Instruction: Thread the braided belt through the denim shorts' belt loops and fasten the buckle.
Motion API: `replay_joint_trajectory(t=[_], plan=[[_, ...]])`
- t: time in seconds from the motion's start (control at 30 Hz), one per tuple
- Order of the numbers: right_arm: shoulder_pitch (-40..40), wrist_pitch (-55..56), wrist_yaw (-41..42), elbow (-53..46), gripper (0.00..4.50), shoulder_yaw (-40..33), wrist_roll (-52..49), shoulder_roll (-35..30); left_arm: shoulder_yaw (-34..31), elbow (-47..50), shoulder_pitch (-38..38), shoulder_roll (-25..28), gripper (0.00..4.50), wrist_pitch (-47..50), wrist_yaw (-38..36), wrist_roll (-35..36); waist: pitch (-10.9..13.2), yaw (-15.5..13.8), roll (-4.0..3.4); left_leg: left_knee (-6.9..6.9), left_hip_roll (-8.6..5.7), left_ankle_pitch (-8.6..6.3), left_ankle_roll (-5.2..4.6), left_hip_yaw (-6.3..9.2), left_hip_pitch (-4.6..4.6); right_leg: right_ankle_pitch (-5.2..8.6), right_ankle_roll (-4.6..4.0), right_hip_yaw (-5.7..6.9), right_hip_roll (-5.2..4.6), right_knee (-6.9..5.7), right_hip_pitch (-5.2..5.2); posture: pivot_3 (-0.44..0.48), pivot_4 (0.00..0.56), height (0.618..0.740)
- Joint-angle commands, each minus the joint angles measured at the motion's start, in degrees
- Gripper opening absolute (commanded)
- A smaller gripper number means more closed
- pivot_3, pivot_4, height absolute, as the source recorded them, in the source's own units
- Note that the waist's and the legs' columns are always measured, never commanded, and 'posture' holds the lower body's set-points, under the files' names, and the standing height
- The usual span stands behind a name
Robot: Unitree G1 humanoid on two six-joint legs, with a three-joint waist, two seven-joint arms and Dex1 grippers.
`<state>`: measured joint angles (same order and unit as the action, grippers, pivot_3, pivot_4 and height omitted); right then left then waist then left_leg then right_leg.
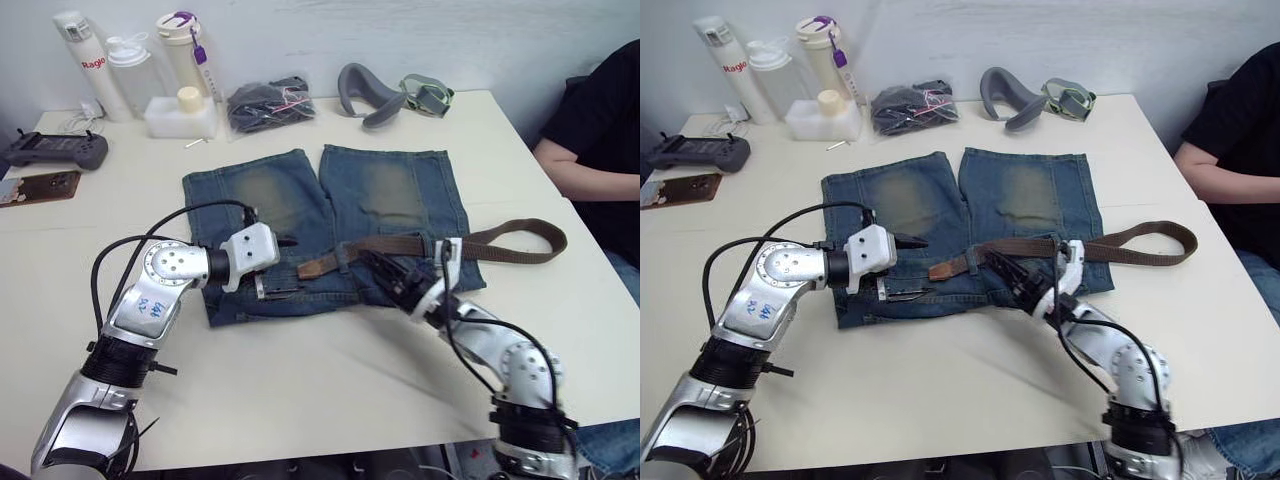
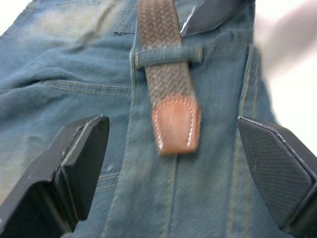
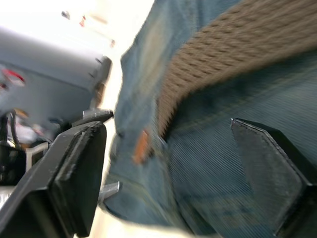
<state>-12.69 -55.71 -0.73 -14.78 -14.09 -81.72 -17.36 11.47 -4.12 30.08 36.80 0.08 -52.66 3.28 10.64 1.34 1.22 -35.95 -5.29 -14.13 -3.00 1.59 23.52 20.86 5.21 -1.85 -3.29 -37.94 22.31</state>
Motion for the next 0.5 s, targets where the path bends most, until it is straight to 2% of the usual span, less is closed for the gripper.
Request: replay_joint_trajectory(t=[0.03,0.23,0.5], plan=[[-0.21,-1.94,2.70,-4.57,3.99,-1.02,-4.44,-4.12,0.48,-3.54,1.56,-0.89,4.50,-8.38,2.59,-4.21,0.00,0.15,0.00,0.02,0.00,-0.03,-0.10,-0.01,0.01,0.00,0.00,-0.01,-0.01,-0.01,0.02,0.000,0.150,0.740],[-1.15,-0.54,3.30,-3.95,3.99,-0.30,-3.03,-6.69,1.95,-9.56,3.92,-4.30,4.50,-13.06,6.57,-9.29,0.00,0.05,0.00,-0.03,0.00,-0.04,-0.16,-0.01,0.09,0.00,0.01,0.01,0.00,-0.03,0.04,0.000,0.150,0.740],[-0.63,0.30,4.04,-3.52,3.99,-0.52,-0.32,-7.91,1.37,-11.88,6.11,-7.91,4.50,-13.84,8.02,-9.27,0.00,-0.09,0.01,-0.15,-0.02,0.01,-0.13,-0.01,0.18,-0.01,0.03,0.02,-0.01,-0.09,0.08,0.000,0.150,0.740]])
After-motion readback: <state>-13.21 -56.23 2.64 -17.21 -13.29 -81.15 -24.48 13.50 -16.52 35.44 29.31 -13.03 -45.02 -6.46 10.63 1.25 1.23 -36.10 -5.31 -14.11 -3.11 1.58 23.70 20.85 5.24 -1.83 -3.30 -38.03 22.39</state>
